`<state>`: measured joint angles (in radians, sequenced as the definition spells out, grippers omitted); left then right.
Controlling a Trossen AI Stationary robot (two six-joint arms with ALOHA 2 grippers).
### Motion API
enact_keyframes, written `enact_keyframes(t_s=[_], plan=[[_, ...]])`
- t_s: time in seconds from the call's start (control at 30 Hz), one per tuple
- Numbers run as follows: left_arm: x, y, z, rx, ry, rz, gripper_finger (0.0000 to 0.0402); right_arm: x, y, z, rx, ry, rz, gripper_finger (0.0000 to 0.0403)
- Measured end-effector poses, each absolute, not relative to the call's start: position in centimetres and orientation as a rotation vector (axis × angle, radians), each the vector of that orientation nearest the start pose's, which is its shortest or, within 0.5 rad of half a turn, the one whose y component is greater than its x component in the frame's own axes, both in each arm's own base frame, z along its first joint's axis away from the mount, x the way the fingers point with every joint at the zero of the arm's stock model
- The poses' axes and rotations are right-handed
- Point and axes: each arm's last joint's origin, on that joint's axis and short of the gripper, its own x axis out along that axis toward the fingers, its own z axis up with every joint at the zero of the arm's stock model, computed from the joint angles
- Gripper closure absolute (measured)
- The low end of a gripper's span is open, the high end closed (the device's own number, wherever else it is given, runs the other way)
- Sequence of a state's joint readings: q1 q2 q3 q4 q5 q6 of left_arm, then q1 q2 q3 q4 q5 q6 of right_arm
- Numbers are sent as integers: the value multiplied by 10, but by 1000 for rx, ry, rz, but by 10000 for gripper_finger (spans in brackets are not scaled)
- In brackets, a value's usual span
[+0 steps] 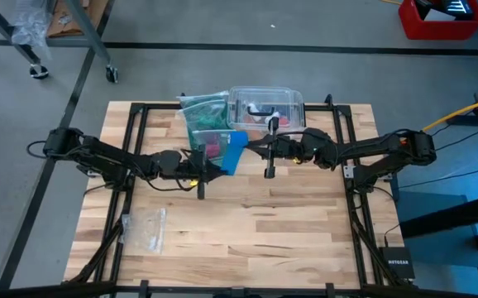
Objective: Roll bandage
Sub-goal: Roll the blue bandage on itself
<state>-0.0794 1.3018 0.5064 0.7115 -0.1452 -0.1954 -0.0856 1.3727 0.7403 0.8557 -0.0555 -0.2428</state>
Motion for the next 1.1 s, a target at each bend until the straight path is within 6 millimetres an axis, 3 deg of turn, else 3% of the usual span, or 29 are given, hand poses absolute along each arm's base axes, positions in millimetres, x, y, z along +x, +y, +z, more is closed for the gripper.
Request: enact_keyframes(t_s=[0.2,0.4,0.9,1.1], plan=[[257,-27,205,-253,203,62,400,292,-24,296,-262,-307,-71,395],[256,-37,208,-263,173,24,401,293,-24,294,-263,-285,-70,395],[256,-52,247,-321,-172,-82,401,296,-25,259,-294,79,-71,395],[266,-53,275,-214,-254,-75,402,295,-24,250,-279,174,-11,395]])
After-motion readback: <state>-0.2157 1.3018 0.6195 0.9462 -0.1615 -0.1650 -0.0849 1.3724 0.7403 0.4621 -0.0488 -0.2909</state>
